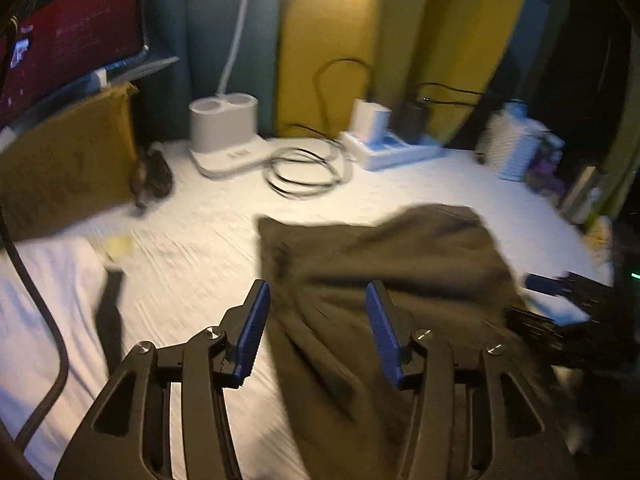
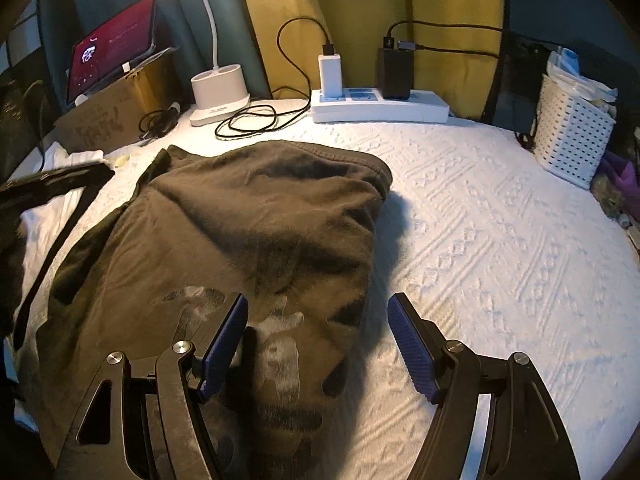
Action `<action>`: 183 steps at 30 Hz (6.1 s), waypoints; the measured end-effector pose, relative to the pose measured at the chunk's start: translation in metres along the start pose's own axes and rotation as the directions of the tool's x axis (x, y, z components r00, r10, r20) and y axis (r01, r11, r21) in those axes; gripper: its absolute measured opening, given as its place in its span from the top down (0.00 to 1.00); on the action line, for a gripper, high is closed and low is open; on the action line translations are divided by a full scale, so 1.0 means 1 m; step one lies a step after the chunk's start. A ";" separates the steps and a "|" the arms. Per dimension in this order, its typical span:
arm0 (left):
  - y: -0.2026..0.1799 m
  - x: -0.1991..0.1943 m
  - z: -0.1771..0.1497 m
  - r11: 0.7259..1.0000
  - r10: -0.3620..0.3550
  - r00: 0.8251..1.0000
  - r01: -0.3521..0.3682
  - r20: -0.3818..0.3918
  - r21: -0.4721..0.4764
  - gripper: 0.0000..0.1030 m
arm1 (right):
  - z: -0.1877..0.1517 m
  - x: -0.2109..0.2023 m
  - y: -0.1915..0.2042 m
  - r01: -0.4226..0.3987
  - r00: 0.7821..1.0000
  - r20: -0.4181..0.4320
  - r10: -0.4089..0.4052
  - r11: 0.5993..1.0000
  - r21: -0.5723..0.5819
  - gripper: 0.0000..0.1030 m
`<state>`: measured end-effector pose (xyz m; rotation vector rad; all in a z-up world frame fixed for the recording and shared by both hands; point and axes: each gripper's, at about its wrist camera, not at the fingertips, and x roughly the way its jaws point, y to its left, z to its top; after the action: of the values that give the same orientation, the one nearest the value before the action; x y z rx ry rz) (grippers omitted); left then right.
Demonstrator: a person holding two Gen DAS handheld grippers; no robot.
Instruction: Fold small clothes
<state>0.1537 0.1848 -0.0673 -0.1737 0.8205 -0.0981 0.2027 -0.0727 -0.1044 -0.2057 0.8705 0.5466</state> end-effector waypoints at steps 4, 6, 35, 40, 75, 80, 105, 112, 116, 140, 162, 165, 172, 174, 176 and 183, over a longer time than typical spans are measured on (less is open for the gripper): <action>-0.016 -0.012 -0.025 0.995 -0.100 0.994 0.100 -0.052 -0.009 0.52 | -0.009 -0.012 0.000 -0.001 1.000 0.012 0.001 1.000 0.009 0.28; -0.025 -0.016 -0.040 0.993 -0.114 0.990 0.115 -0.079 0.002 0.52 | -0.012 -0.017 0.001 -0.001 1.000 0.017 0.001 1.000 0.012 0.28; 0.009 -0.042 -0.104 0.975 -0.147 0.978 0.119 -0.147 -0.186 0.88 | -0.069 -0.044 0.011 -0.018 1.000 -0.020 0.018 1.000 0.022 0.28; -0.004 -0.070 -0.107 0.972 -0.190 0.978 0.176 -0.081 -0.159 0.46 | -0.073 -0.052 0.005 -0.012 1.000 -0.010 0.013 0.999 0.035 0.28; -0.062 -0.092 -0.166 0.995 -0.001 0.982 0.019 -0.186 0.094 0.94 | -0.148 -0.102 0.038 -0.061 0.998 -0.006 0.061 0.998 -0.025 0.65; -0.058 -0.101 -0.160 0.995 -0.027 0.981 0.045 -0.192 0.089 0.93 | -0.146 -0.105 0.034 -0.073 0.997 -0.031 0.073 0.997 0.000 0.64; -0.055 -0.055 -0.080 0.998 -0.032 0.994 0.038 -0.100 0.059 0.58 | -0.083 -0.088 -0.001 -0.015 1.000 -0.018 0.016 1.000 0.024 0.63; -0.052 -0.032 -0.060 0.997 -0.024 0.996 0.030 -0.083 0.065 0.58 | -0.068 -0.070 -0.004 -0.014 0.999 -0.031 0.015 1.000 0.027 0.63; -0.050 -0.018 -0.049 0.998 -0.031 0.996 0.036 -0.080 0.056 0.58 | -0.059 -0.058 -0.006 -0.012 0.999 -0.044 0.014 1.000 0.026 0.63; -0.027 0.041 0.003 0.998 0.005 1.000 -0.003 -0.030 0.066 0.58 | 0.043 0.010 -0.053 -0.037 0.998 0.051 0.036 0.999 0.024 0.38; 0.003 0.076 0.013 0.996 -0.081 0.996 0.082 -0.033 0.029 0.58 | 0.085 0.073 -0.065 -0.171 0.985 0.016 0.171 0.969 0.179 0.83; 0.004 0.080 0.013 0.996 -0.091 0.994 0.092 -0.051 0.017 0.58 | 0.091 0.074 -0.055 -0.155 0.988 0.014 0.154 0.979 0.131 0.87; 0.004 0.079 0.013 0.996 -0.086 0.995 0.087 -0.050 0.022 0.58 | 0.103 0.071 -0.040 -0.123 0.992 0.031 0.121 0.991 0.048 0.88; 0.001 0.081 0.013 0.997 -0.062 0.997 0.064 -0.055 0.046 0.58 | 0.101 0.074 -0.039 -0.077 0.997 0.021 0.077 0.997 0.017 0.88; -0.002 0.082 0.014 0.997 -0.034 0.998 0.038 -0.057 0.066 0.58 | 0.096 0.086 -0.042 -0.039 0.999 -0.006 0.039 0.999 0.004 0.88; 0.010 0.083 0.017 0.998 0.044 0.998 -0.042 -0.050 0.035 0.60 | 0.091 0.089 -0.046 -0.012 1.000 0.005 0.012 1.000 0.008 0.83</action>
<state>0.2227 0.1835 -0.1175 -0.1221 0.8723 -0.0759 0.3338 -0.0435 -0.1172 -0.1921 0.8694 0.5541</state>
